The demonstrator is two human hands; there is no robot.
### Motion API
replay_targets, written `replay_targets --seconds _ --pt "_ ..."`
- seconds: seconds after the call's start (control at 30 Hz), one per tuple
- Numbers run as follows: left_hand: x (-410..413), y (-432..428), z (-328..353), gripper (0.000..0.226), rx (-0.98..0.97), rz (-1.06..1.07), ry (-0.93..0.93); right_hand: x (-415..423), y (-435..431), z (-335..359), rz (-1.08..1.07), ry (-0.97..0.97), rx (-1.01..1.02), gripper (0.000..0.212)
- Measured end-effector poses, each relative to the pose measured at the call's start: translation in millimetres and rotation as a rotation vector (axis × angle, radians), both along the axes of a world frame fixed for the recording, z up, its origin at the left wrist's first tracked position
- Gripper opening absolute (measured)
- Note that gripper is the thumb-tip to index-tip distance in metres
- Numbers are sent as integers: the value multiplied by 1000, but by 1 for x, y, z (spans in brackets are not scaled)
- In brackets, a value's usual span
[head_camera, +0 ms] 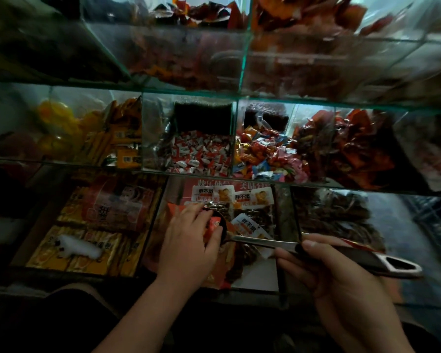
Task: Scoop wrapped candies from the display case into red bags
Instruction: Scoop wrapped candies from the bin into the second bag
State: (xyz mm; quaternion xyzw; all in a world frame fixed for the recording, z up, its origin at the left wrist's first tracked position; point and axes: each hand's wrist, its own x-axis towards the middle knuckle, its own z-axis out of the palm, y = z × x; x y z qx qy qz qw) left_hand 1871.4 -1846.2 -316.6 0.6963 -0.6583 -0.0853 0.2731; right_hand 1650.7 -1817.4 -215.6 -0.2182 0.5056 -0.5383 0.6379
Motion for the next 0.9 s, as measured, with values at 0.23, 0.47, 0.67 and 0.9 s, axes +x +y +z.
replay_targets --seconds 0.23,0.47,0.67,0.9 --pt "-27 -53 51 55 -129 -125 57 -18 -11 35 -166 -81 -19 16" --pt "-71 -131 66 53 -50 -342 377 -41 -44 47 -356 -76 -172 20" --pt "-72 -145 45 76 129 -330 97 -39 -66 23 -250 802 -558 25" --pt "-72 -142 45 62 39 -331 183 -56 -54 6 127 1076 -848 29"
